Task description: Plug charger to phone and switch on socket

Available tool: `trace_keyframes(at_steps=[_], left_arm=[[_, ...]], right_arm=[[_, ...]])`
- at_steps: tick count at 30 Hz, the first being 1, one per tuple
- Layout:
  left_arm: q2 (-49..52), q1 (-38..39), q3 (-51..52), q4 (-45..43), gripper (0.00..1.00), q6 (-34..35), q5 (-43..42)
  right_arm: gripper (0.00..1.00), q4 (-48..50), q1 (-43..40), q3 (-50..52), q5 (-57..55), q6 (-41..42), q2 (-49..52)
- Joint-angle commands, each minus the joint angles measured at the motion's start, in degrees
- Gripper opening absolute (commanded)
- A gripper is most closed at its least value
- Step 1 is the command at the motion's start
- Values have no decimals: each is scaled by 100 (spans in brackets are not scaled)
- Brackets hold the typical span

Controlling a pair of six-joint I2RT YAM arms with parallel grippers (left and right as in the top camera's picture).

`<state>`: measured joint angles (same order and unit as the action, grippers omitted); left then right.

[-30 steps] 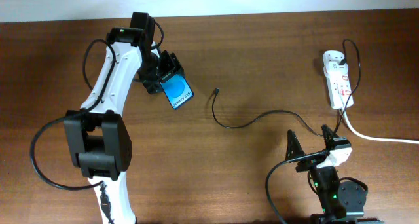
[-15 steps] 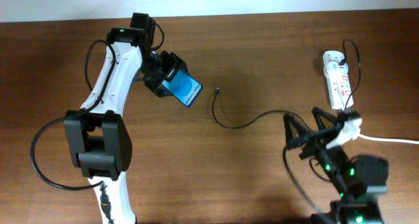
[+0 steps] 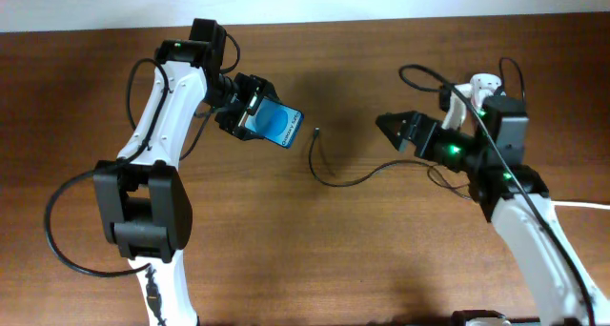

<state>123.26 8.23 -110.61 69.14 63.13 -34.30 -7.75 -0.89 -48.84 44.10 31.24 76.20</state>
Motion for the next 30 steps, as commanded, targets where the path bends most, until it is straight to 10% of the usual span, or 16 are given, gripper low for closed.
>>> trace_keyframes(at_steps=[1,8,30], left_arm=[[-26,66,-168,-7,0,96,-157],[-26,485,-168,4,0,1113,566],[-26,990,-162,120,0,1126,446]], right_arm=[[91,428,544,-96,177,457,452],[82,914,1779,-96,-1447,1436,754],[74,1102,2339,-98,-2214,1775,778]])
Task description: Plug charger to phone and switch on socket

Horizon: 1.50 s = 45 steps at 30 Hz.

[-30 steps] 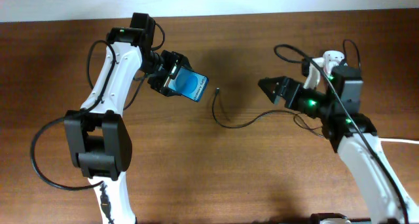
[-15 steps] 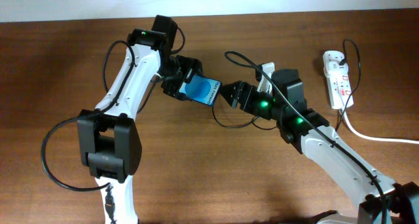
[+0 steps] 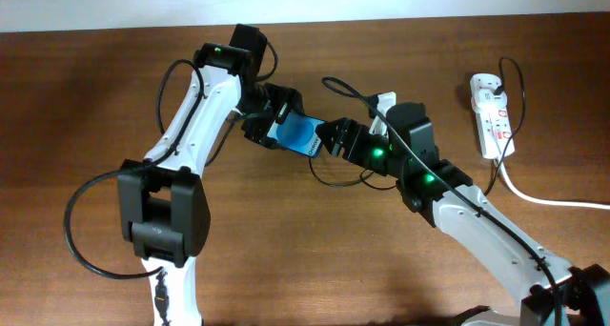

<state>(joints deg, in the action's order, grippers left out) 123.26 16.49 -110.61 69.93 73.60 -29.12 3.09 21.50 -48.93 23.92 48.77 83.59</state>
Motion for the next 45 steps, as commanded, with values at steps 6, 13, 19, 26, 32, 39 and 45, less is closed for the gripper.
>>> trace_keyframes(at_steps=[6,13,19,26,32,39,45], left_arm=[[-26,555,-162,-85,0,81,752],[-26,614,-162,-90,0,166,1158],[-26,614,-162,-81,0,205,1069],[-26,612,-162,-87,0,208,1073],[-26,612,-162,-87,0,208,1073],[-26,612,-162,-87,0,208,1073],[-26,612,-162,-85,0,205,1080]], right_arm=[[68,39,363,-90,-570,61,407],[55,131,481,-90,-817,63,763],[49,385,562,-90,-859,107,872],[38,424,562,-90,-855,129,872],[29,428,562,-90,-855,129,872],[17,470,562,-90,-855,129,872],[4,492,529,-92,-855,275,861]])
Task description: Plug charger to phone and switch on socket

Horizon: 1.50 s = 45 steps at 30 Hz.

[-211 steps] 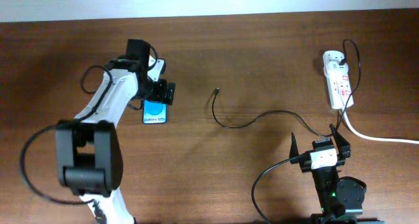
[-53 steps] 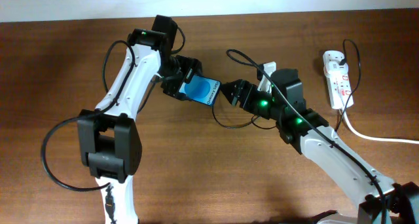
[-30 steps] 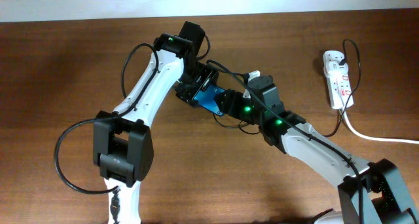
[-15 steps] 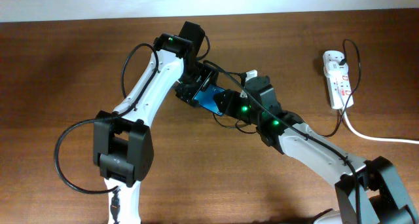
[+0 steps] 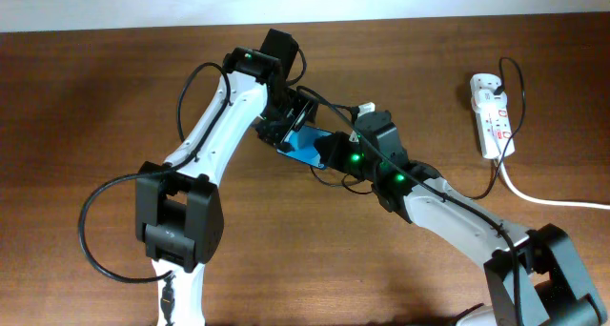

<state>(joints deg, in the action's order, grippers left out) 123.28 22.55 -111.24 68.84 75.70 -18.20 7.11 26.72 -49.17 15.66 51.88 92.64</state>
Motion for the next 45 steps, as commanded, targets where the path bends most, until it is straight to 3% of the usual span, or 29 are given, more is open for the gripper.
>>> trace_keyframes(at_steps=[1,4,5,6,7,10,12,13,16,22,27,32,34,37,45], left_arm=[[-28,7,-98,24,0,-7,4],[-28,-2,-98,26,0,-358,42],[-28,-33,-98,22,10,-678,44],[-28,-101,-98,22,45,-1408,17],[-28,-138,-98,24,71,-2015,-144],[-28,-352,-98,-442,73,-3932,-1237],[-28,-501,-98,-817,86,-4533,-2256],[-28,-584,-98,-1078,98,-4776,-2944],[-28,-813,-98,-1419,99,-4811,-3932],[-28,-1108,-98,-1941,98,-3517,-4463],[-28,-1075,-98,-2767,89,-2430,-4461],[-28,-1027,-98,-2791,83,-2232,-4299],[-28,-1027,-98,-2793,68,-1998,-4085],[-28,-1027,-98,-2911,56,-1652,-3836],[-28,-1021,-98,-3110,39,-1429,-3526]], right_arm=[[4,87,-28,-68,-28,-35,-63],[4,81,-254,-68,26,-35,-188],[4,79,-396,-68,39,-35,-271],[4,79,-566,-68,61,-33,-374],[4,81,-669,-68,101,-17,-431],[4,118,-1137,-68,264,531,-654],[4,463,-1342,-68,358,876,-710],[4,767,-1410,-68,385,1132,-710],[4,1377,-1482,-68,245,2057,-710],[4,1434,-1191,-68,-654,4323,-699],[4,1805,-726,-68,-1082,4448,-699],[4,1805,-461,-68,-1123,4492,-699],[4,1801,-369,-68,-1119,4636,-699],[4,1799,-264,-68,-1115,4710,-699],[4,1805,-232,-68,-940,4780,-699]])
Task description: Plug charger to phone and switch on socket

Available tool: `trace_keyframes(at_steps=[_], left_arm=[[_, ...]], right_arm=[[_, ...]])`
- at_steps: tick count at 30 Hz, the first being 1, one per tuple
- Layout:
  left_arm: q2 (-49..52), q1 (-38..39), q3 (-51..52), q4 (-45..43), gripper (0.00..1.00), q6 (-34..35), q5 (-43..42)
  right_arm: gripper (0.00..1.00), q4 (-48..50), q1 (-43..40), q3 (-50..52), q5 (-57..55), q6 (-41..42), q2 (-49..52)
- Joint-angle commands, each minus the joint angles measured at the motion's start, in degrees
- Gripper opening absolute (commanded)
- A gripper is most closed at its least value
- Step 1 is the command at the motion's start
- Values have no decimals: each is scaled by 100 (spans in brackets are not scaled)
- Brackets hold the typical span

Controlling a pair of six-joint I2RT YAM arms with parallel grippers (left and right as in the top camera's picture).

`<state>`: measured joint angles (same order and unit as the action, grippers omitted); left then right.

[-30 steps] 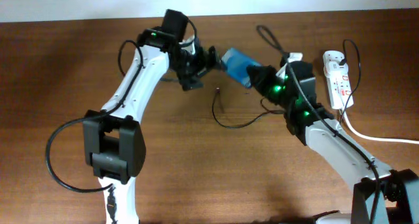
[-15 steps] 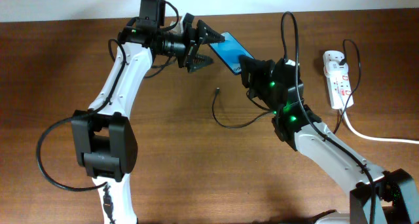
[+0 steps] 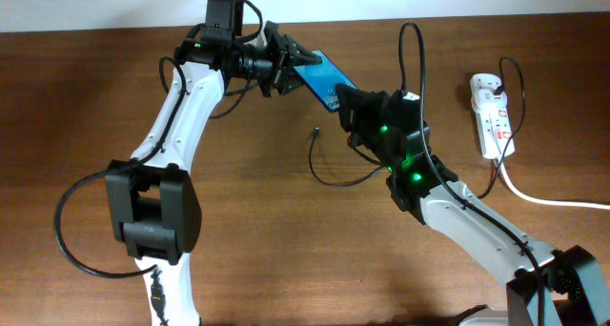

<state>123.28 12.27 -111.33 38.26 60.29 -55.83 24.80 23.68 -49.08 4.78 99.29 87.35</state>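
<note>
The blue phone point(image 3: 320, 78) is held tilted above the table's far middle, my left gripper point(image 3: 289, 63) shut on its left end. My right gripper point(image 3: 347, 105) sits right at the phone's lower right end. Its dark fingers merge with the phone's edge, so their state does not show. The charger's black cable point(image 3: 335, 181) loops on the table below. Its small plug tip point(image 3: 315, 132) lies free on the wood, left of and below the right gripper. The white socket strip point(image 3: 492, 112) lies at the far right.
A thick white mains lead point(image 3: 548, 198) runs from the strip off the right edge. A thin black cable point(image 3: 411, 50) arcs up over the right arm. Both arms crowd the far middle of the brown wooden table point(image 3: 114, 107).
The left gripper has carried the phone up toward the far edge and turned it. The right gripper followed and now sits at the phone's right end. The plug tip shows on the table again.
At first the left gripper held the phone left of the plug tip, with the right arm back near the socket strip. The right gripper then reached across to the phone and stayed close against it. Now both meet nearer the far edge, and the plug lies on the table.
</note>
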Motion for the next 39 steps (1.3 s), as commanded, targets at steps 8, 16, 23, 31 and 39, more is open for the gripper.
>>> trace_keyframes(at_steps=[8,16,23,31,39], left_arm=[[-28,7,-90,-52,34,564,426],[-28,9,-90,-177,0,688,485],[-28,37,-90,-271,0,-46,527],[-28,31,-90,-402,0,-601,1174],[-28,-514,-90,-334,0,-1432,1475]], right_arm=[[4,212,74,-76,433,70,-170],[4,267,74,-76,426,66,-170],[12,232,68,-74,420,-197,-170],[37,90,68,-74,356,-367,-170],[93,-330,-573,-74,503,-2634,-170]])
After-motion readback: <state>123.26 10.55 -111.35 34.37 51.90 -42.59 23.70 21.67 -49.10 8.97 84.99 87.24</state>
